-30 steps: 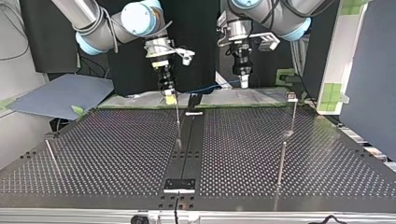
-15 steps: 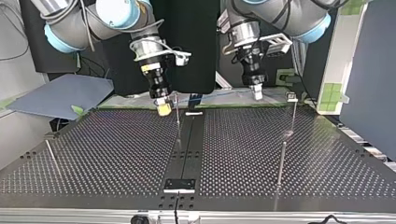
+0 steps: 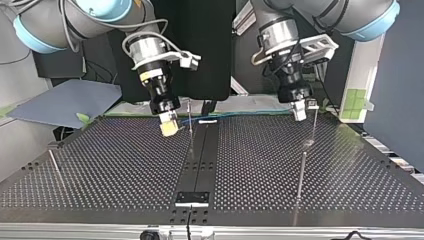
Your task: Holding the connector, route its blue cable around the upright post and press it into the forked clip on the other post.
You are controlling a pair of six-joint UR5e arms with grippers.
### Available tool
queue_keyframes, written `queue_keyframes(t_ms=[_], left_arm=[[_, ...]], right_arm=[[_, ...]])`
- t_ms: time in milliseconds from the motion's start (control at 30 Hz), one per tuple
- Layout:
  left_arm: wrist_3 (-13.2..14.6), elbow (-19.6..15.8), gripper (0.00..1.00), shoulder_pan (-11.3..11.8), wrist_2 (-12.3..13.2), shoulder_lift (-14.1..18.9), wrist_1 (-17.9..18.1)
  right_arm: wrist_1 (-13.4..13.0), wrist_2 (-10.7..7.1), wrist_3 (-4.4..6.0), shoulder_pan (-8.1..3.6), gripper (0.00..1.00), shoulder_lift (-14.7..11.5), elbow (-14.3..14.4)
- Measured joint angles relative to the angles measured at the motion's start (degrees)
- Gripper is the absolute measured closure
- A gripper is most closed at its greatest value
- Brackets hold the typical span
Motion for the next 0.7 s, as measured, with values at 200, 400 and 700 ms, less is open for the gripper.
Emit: queue_keyframes(t_ms=[200, 400, 700], left_arm=[[0.6, 2.7, 1.0, 1.6, 1.1, -0.1, -2.7], [0.4, 5.4, 1.0, 4.1, 3.6, -0.5, -5.4], [0.3, 9.5, 1.0, 8.2, 7.6, -2.4, -9.5]], right_arm=[[0.3, -0.62, 0.12, -0.34, 1.0, 0.6, -1.1], [0.6, -0.95, 0.19, -0.6, 1.0, 1.7, -2.3], [1.8, -1.2, 0.24, -0.63, 1.0, 3.4, -6.0]])
